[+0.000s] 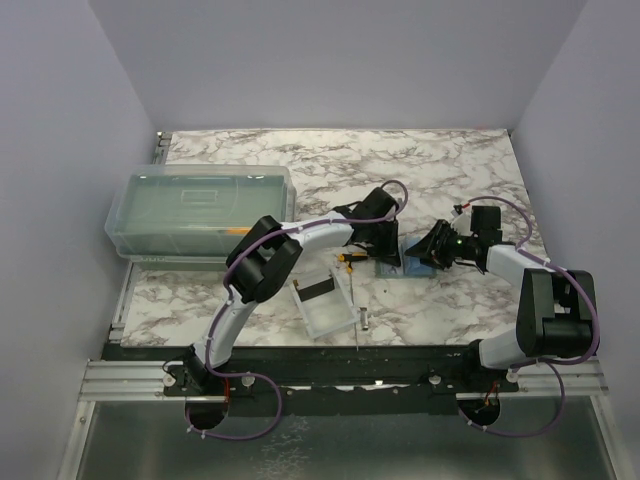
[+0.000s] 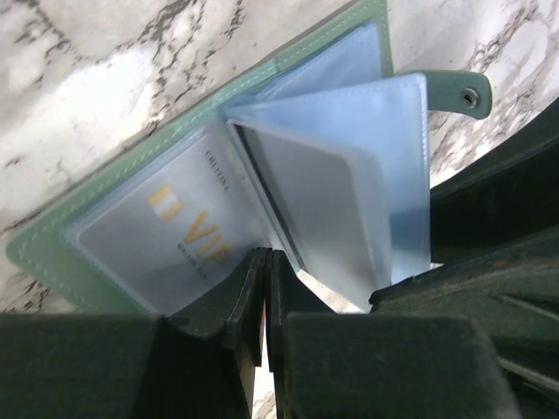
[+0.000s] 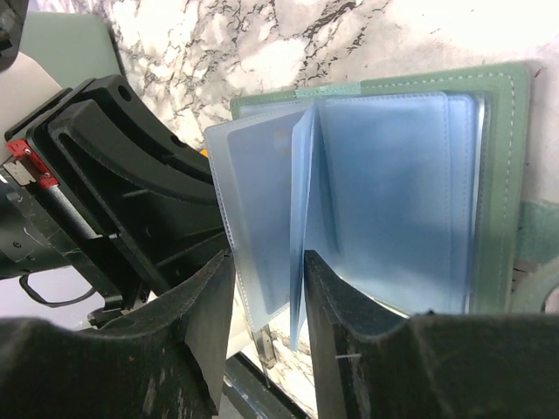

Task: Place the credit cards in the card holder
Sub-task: Turn over the card slot in the card holder.

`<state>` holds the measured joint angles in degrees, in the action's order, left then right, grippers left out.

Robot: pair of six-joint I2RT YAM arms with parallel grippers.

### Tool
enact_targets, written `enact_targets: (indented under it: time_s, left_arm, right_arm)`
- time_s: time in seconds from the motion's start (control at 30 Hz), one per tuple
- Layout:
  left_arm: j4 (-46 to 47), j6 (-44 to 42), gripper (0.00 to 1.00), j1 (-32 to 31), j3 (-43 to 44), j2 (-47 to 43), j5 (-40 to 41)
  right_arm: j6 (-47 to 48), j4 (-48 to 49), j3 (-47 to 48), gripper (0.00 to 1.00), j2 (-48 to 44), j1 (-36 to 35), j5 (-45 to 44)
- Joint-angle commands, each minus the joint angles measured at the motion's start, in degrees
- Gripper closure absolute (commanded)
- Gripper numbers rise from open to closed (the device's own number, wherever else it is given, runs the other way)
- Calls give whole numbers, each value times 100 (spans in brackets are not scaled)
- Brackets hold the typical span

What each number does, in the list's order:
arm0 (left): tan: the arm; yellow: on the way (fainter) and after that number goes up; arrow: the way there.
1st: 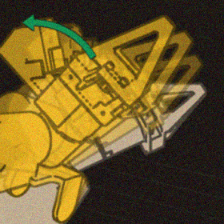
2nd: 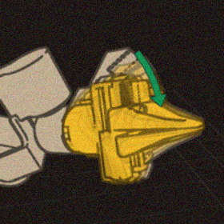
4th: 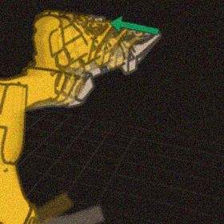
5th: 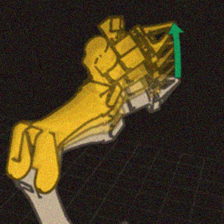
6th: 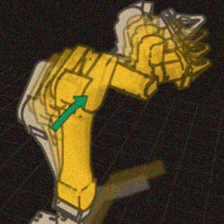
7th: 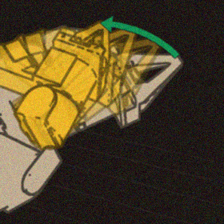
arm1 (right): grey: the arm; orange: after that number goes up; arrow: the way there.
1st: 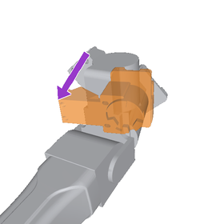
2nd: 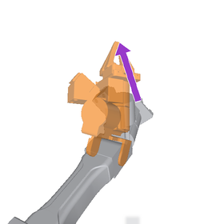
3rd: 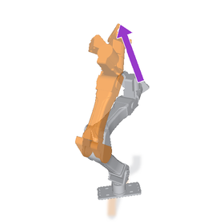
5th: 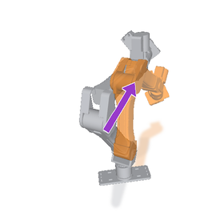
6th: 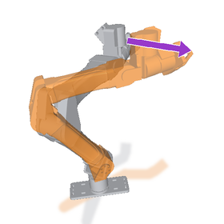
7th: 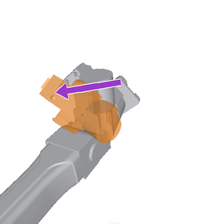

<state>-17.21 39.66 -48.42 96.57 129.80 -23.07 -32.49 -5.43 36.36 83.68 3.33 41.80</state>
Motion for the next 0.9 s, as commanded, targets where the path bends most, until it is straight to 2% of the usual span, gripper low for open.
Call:
enact_targets:
  time_s: [0.0, 0.13, 0.3, 0.7, 0.87]
  left_arm:
    - [-246, -194, 89, 66, -255, -454, 282]
    - [-265, -181, 88, 110, -306, -668, 312]
    - [-265, -44, 87, 165, 83, -687, 184]
    - [-257, 301, 86, 156, 1031, -345, 600]
    - [-256, 361, 86, 149, 1424, -78, 358]
  right_arm:
    - [106, 109, -44, 58, -2, -26, 170]
    - [135, 80, -41, 57, 10, -27, 170]
    - [177, 77, -41, 57, 57, -26, 169]
    - [182, 73, -42, 57, 42, -26, 188]
    - [182, 88, -51, 57, 65, -26, 206]
